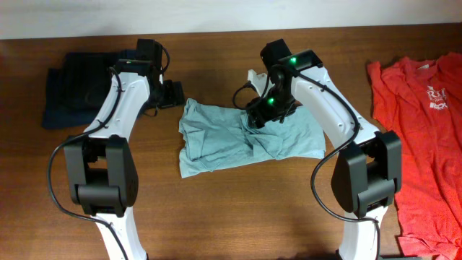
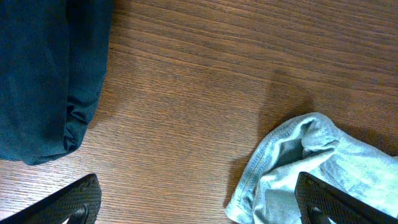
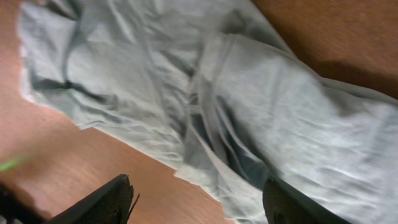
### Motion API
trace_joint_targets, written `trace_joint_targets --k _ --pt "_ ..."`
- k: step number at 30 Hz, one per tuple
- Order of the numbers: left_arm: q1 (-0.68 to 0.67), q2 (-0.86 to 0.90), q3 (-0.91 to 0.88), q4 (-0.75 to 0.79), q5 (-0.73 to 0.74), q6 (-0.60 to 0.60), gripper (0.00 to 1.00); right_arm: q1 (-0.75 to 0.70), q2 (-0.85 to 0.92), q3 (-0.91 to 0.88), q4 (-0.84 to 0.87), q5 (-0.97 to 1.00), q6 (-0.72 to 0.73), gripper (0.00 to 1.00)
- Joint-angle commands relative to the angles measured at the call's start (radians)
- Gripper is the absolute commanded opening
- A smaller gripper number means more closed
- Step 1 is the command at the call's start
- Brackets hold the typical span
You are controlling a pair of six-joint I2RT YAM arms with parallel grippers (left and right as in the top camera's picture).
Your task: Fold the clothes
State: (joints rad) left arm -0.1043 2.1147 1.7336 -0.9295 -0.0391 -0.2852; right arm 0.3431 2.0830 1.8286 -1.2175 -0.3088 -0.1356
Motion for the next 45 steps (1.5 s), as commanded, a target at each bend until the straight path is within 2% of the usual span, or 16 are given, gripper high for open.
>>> trace_joint_targets --k 1,5,7,9,11,13,14,19,23,26,30,37,45 --pt "0.0 -0.023 0.013 0.002 0.01 0.001 0.99 -0.002 -0.003 0.006 0.002 -0.062 -0.036 0.72" --pt "0.0 -0.023 0.013 0.002 0.01 0.001 0.99 -0.043 -0.012 0.006 -0.023 0.002 0.002 0.66" --pt "0.0 -0.023 0.013 0.002 0.01 0.001 0.99 -0.076 -0.012 0.006 -0.041 0.048 0.042 0.6" --pt "0.0 -0.023 0.013 0.002 0.01 0.001 0.99 -0.098 -0.012 0.003 -0.054 0.051 0.045 0.46" --pt "0.0 -0.023 0.013 0.002 0.01 0.001 0.99 -0.11 -0.012 -0.003 -0.061 0.051 0.058 0.25" --pt "0.0 -0.023 0.013 0.002 0.01 0.001 0.99 -0.112 -0.012 -0.016 -0.058 0.051 0.066 0.12" --pt "0.0 -0.023 0.013 0.002 0.01 0.001 0.99 -0.109 -0.012 -0.028 -0.052 0.051 0.066 0.09" --pt "0.0 -0.023 0.013 0.002 0.01 0.001 0.99 -0.102 -0.012 -0.134 0.041 0.076 0.074 0.09" --pt "0.0 -0.023 0.013 0.002 0.01 0.001 0.99 -0.104 -0.012 -0.227 0.157 0.222 0.175 0.08" --pt "0.0 -0.023 0.013 0.002 0.01 0.001 0.99 -0.104 -0.012 -0.267 0.19 0.22 0.179 0.07" --pt "0.0 -0.023 0.013 0.002 0.01 0.001 0.99 -0.097 -0.012 -0.27 0.165 0.106 0.179 0.07" --pt "0.0 -0.023 0.013 0.002 0.01 0.001 0.99 -0.094 -0.012 -0.27 0.098 -0.235 0.167 0.07" --pt "0.0 -0.023 0.013 0.002 0.01 0.001 0.99 -0.095 -0.012 -0.265 0.121 -0.306 0.136 0.07"
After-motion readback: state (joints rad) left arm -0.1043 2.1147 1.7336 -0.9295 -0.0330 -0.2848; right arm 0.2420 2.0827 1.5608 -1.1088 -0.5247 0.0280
